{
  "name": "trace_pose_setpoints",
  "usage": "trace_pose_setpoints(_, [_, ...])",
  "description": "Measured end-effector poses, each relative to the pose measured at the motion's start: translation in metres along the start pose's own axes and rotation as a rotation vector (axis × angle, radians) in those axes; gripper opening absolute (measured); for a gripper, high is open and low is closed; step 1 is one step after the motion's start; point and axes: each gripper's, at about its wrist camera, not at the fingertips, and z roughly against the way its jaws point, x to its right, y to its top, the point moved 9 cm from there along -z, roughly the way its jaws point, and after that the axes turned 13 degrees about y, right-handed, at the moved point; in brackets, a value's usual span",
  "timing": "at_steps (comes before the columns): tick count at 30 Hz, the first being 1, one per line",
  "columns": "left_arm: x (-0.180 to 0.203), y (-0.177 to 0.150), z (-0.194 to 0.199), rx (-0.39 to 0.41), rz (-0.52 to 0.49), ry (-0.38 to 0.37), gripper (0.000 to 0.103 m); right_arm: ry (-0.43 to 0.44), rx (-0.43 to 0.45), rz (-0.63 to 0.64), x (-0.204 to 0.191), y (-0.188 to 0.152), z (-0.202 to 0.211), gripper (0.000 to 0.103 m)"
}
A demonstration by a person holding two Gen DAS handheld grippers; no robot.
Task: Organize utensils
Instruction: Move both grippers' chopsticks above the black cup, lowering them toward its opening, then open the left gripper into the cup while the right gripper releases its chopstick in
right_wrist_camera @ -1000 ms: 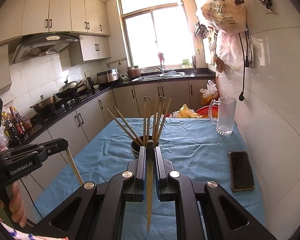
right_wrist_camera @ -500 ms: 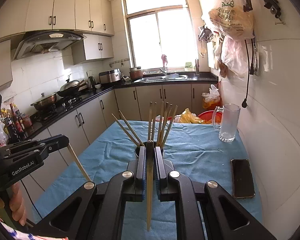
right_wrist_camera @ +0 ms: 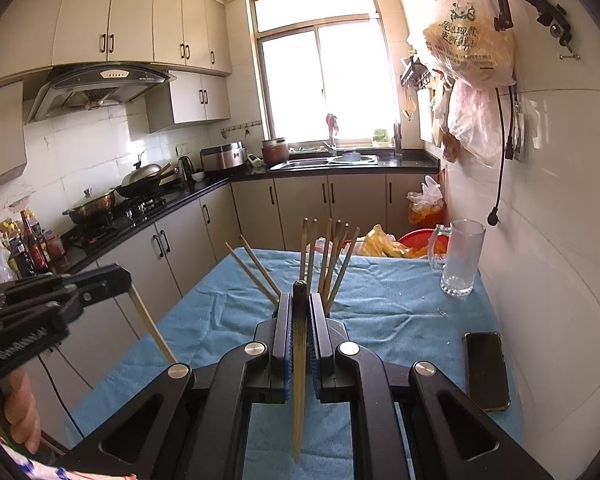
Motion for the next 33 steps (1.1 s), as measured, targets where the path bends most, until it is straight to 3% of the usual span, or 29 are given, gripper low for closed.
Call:
trace_pose_setpoints(9, [-0.006,0.068,0.005,0.057,0.037,-0.066,0.007,0.014,0.055,-0.017,0.013,0.041,-0.012,0.008])
trace_pose_setpoints(20, [0.005,0.139,-0.050,0.118,0.081,-0.017,0.007,0.015,0.169,-0.046,0.035,0.112,-0.049,0.008])
trace_pose_setpoints(26, [0.012,0.139,-0.107,0.061,0.106,0.003,0.007,-0.029,0.177,-0.032,0.051,0.120,-0.080,0.008])
trace_pose_setpoints(33, [0.012,0.102,-0.160,-0.048,0.130,0.009,0.007,-0.017,0.082,-0.069,0.067,0.082,-0.122,0.008])
